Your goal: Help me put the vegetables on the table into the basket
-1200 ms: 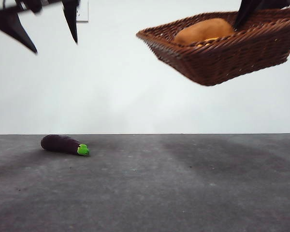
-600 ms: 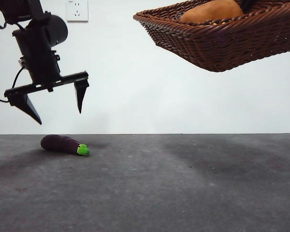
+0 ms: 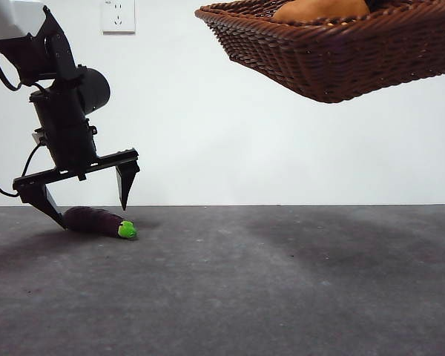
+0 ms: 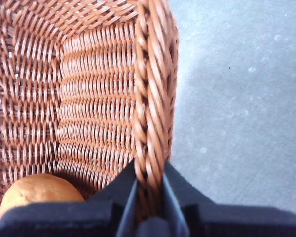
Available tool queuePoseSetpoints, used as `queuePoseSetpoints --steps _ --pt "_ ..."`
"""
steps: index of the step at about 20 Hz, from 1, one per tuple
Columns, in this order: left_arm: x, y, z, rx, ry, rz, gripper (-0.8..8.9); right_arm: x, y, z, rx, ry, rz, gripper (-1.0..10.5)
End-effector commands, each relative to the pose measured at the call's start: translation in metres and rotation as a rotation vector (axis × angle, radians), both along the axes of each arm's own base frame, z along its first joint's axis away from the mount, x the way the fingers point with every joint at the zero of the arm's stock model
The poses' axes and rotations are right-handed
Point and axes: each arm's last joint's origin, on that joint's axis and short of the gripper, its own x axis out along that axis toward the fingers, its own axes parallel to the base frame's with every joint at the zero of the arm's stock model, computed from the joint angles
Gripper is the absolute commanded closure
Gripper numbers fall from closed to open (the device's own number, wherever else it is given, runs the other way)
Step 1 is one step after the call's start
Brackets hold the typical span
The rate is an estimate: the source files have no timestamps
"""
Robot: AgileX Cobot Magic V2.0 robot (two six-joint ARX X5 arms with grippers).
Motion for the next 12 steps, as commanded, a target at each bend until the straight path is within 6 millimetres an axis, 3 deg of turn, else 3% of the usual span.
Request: queuePoseSetpoints --steps 1,3,8,10,12 --pt "0.002 0.003 -0.008 -0.008 0.01 0.037 3.17 -0.002 0.0 0.004 0.014 -0.02 0.01 9.6" --pt "0.004 0.005 -0.013 -0.002 0.01 0.05 4.08 -0.003 0.001 0.004 0.032 -0.015 0.029 9.6" --pt "0.008 0.011 -0.021 0.006 0.018 0.069 4.41 -0.003 0.001 0.004 0.043 -0.016 0.046 9.6" --pt "0.01 0.013 -0.02 0.0 0.0 0.064 6.23 -0.003 0.002 0.004 0.047 -0.019 0.058 9.6" --pt "0.012 0.011 -0.018 -0.029 -0.025 0.046 7.31 -0.003 0.002 0.004 0.047 -0.021 0.061 9.6"
